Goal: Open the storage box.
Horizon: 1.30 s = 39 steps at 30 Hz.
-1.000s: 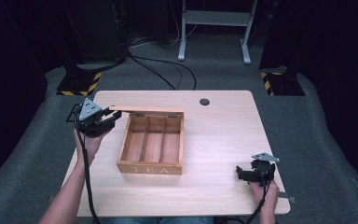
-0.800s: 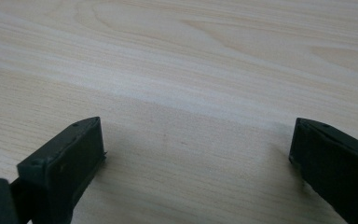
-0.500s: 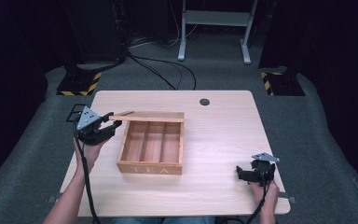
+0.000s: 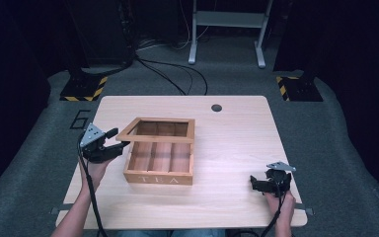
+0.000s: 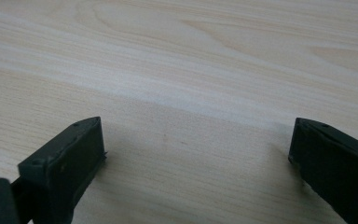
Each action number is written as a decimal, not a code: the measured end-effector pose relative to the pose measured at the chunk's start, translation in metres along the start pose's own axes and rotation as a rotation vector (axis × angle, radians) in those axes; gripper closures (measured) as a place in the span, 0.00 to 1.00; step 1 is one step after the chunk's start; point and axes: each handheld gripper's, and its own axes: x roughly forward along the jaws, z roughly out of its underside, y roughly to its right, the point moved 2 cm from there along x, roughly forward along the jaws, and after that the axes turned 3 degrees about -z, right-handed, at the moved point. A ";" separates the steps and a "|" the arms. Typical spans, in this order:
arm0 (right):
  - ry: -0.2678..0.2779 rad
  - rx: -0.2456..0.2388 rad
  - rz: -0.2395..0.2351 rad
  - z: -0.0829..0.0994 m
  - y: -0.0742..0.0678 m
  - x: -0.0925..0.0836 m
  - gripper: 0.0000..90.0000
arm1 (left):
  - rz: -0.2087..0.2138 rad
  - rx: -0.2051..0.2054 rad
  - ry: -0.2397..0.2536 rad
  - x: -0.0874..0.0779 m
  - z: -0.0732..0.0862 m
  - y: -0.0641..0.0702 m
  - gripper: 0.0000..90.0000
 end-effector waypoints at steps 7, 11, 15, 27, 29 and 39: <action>0.001 0.001 0.001 0.000 0.000 0.000 0.03 | 0.017 -0.012 -0.017 0.001 0.013 0.000 0.34; 0.001 0.000 0.000 0.000 0.000 0.000 0.03 | 0.025 -0.014 -0.039 0.003 0.021 0.000 0.31; 0.001 0.000 0.000 0.000 0.000 0.000 0.03 | 0.030 -0.006 -0.057 0.004 0.028 0.001 0.30; 0.002 0.000 0.000 0.000 0.000 0.000 0.03 | 0.068 0.001 -0.109 0.010 0.053 0.004 0.28; 0.001 0.000 0.001 0.000 0.000 0.000 0.03 | 0.072 -0.002 -0.115 0.012 0.057 0.005 0.28; 0.001 0.001 0.001 0.000 0.000 0.000 0.03 | 0.083 -0.023 -0.142 0.015 0.071 0.007 0.25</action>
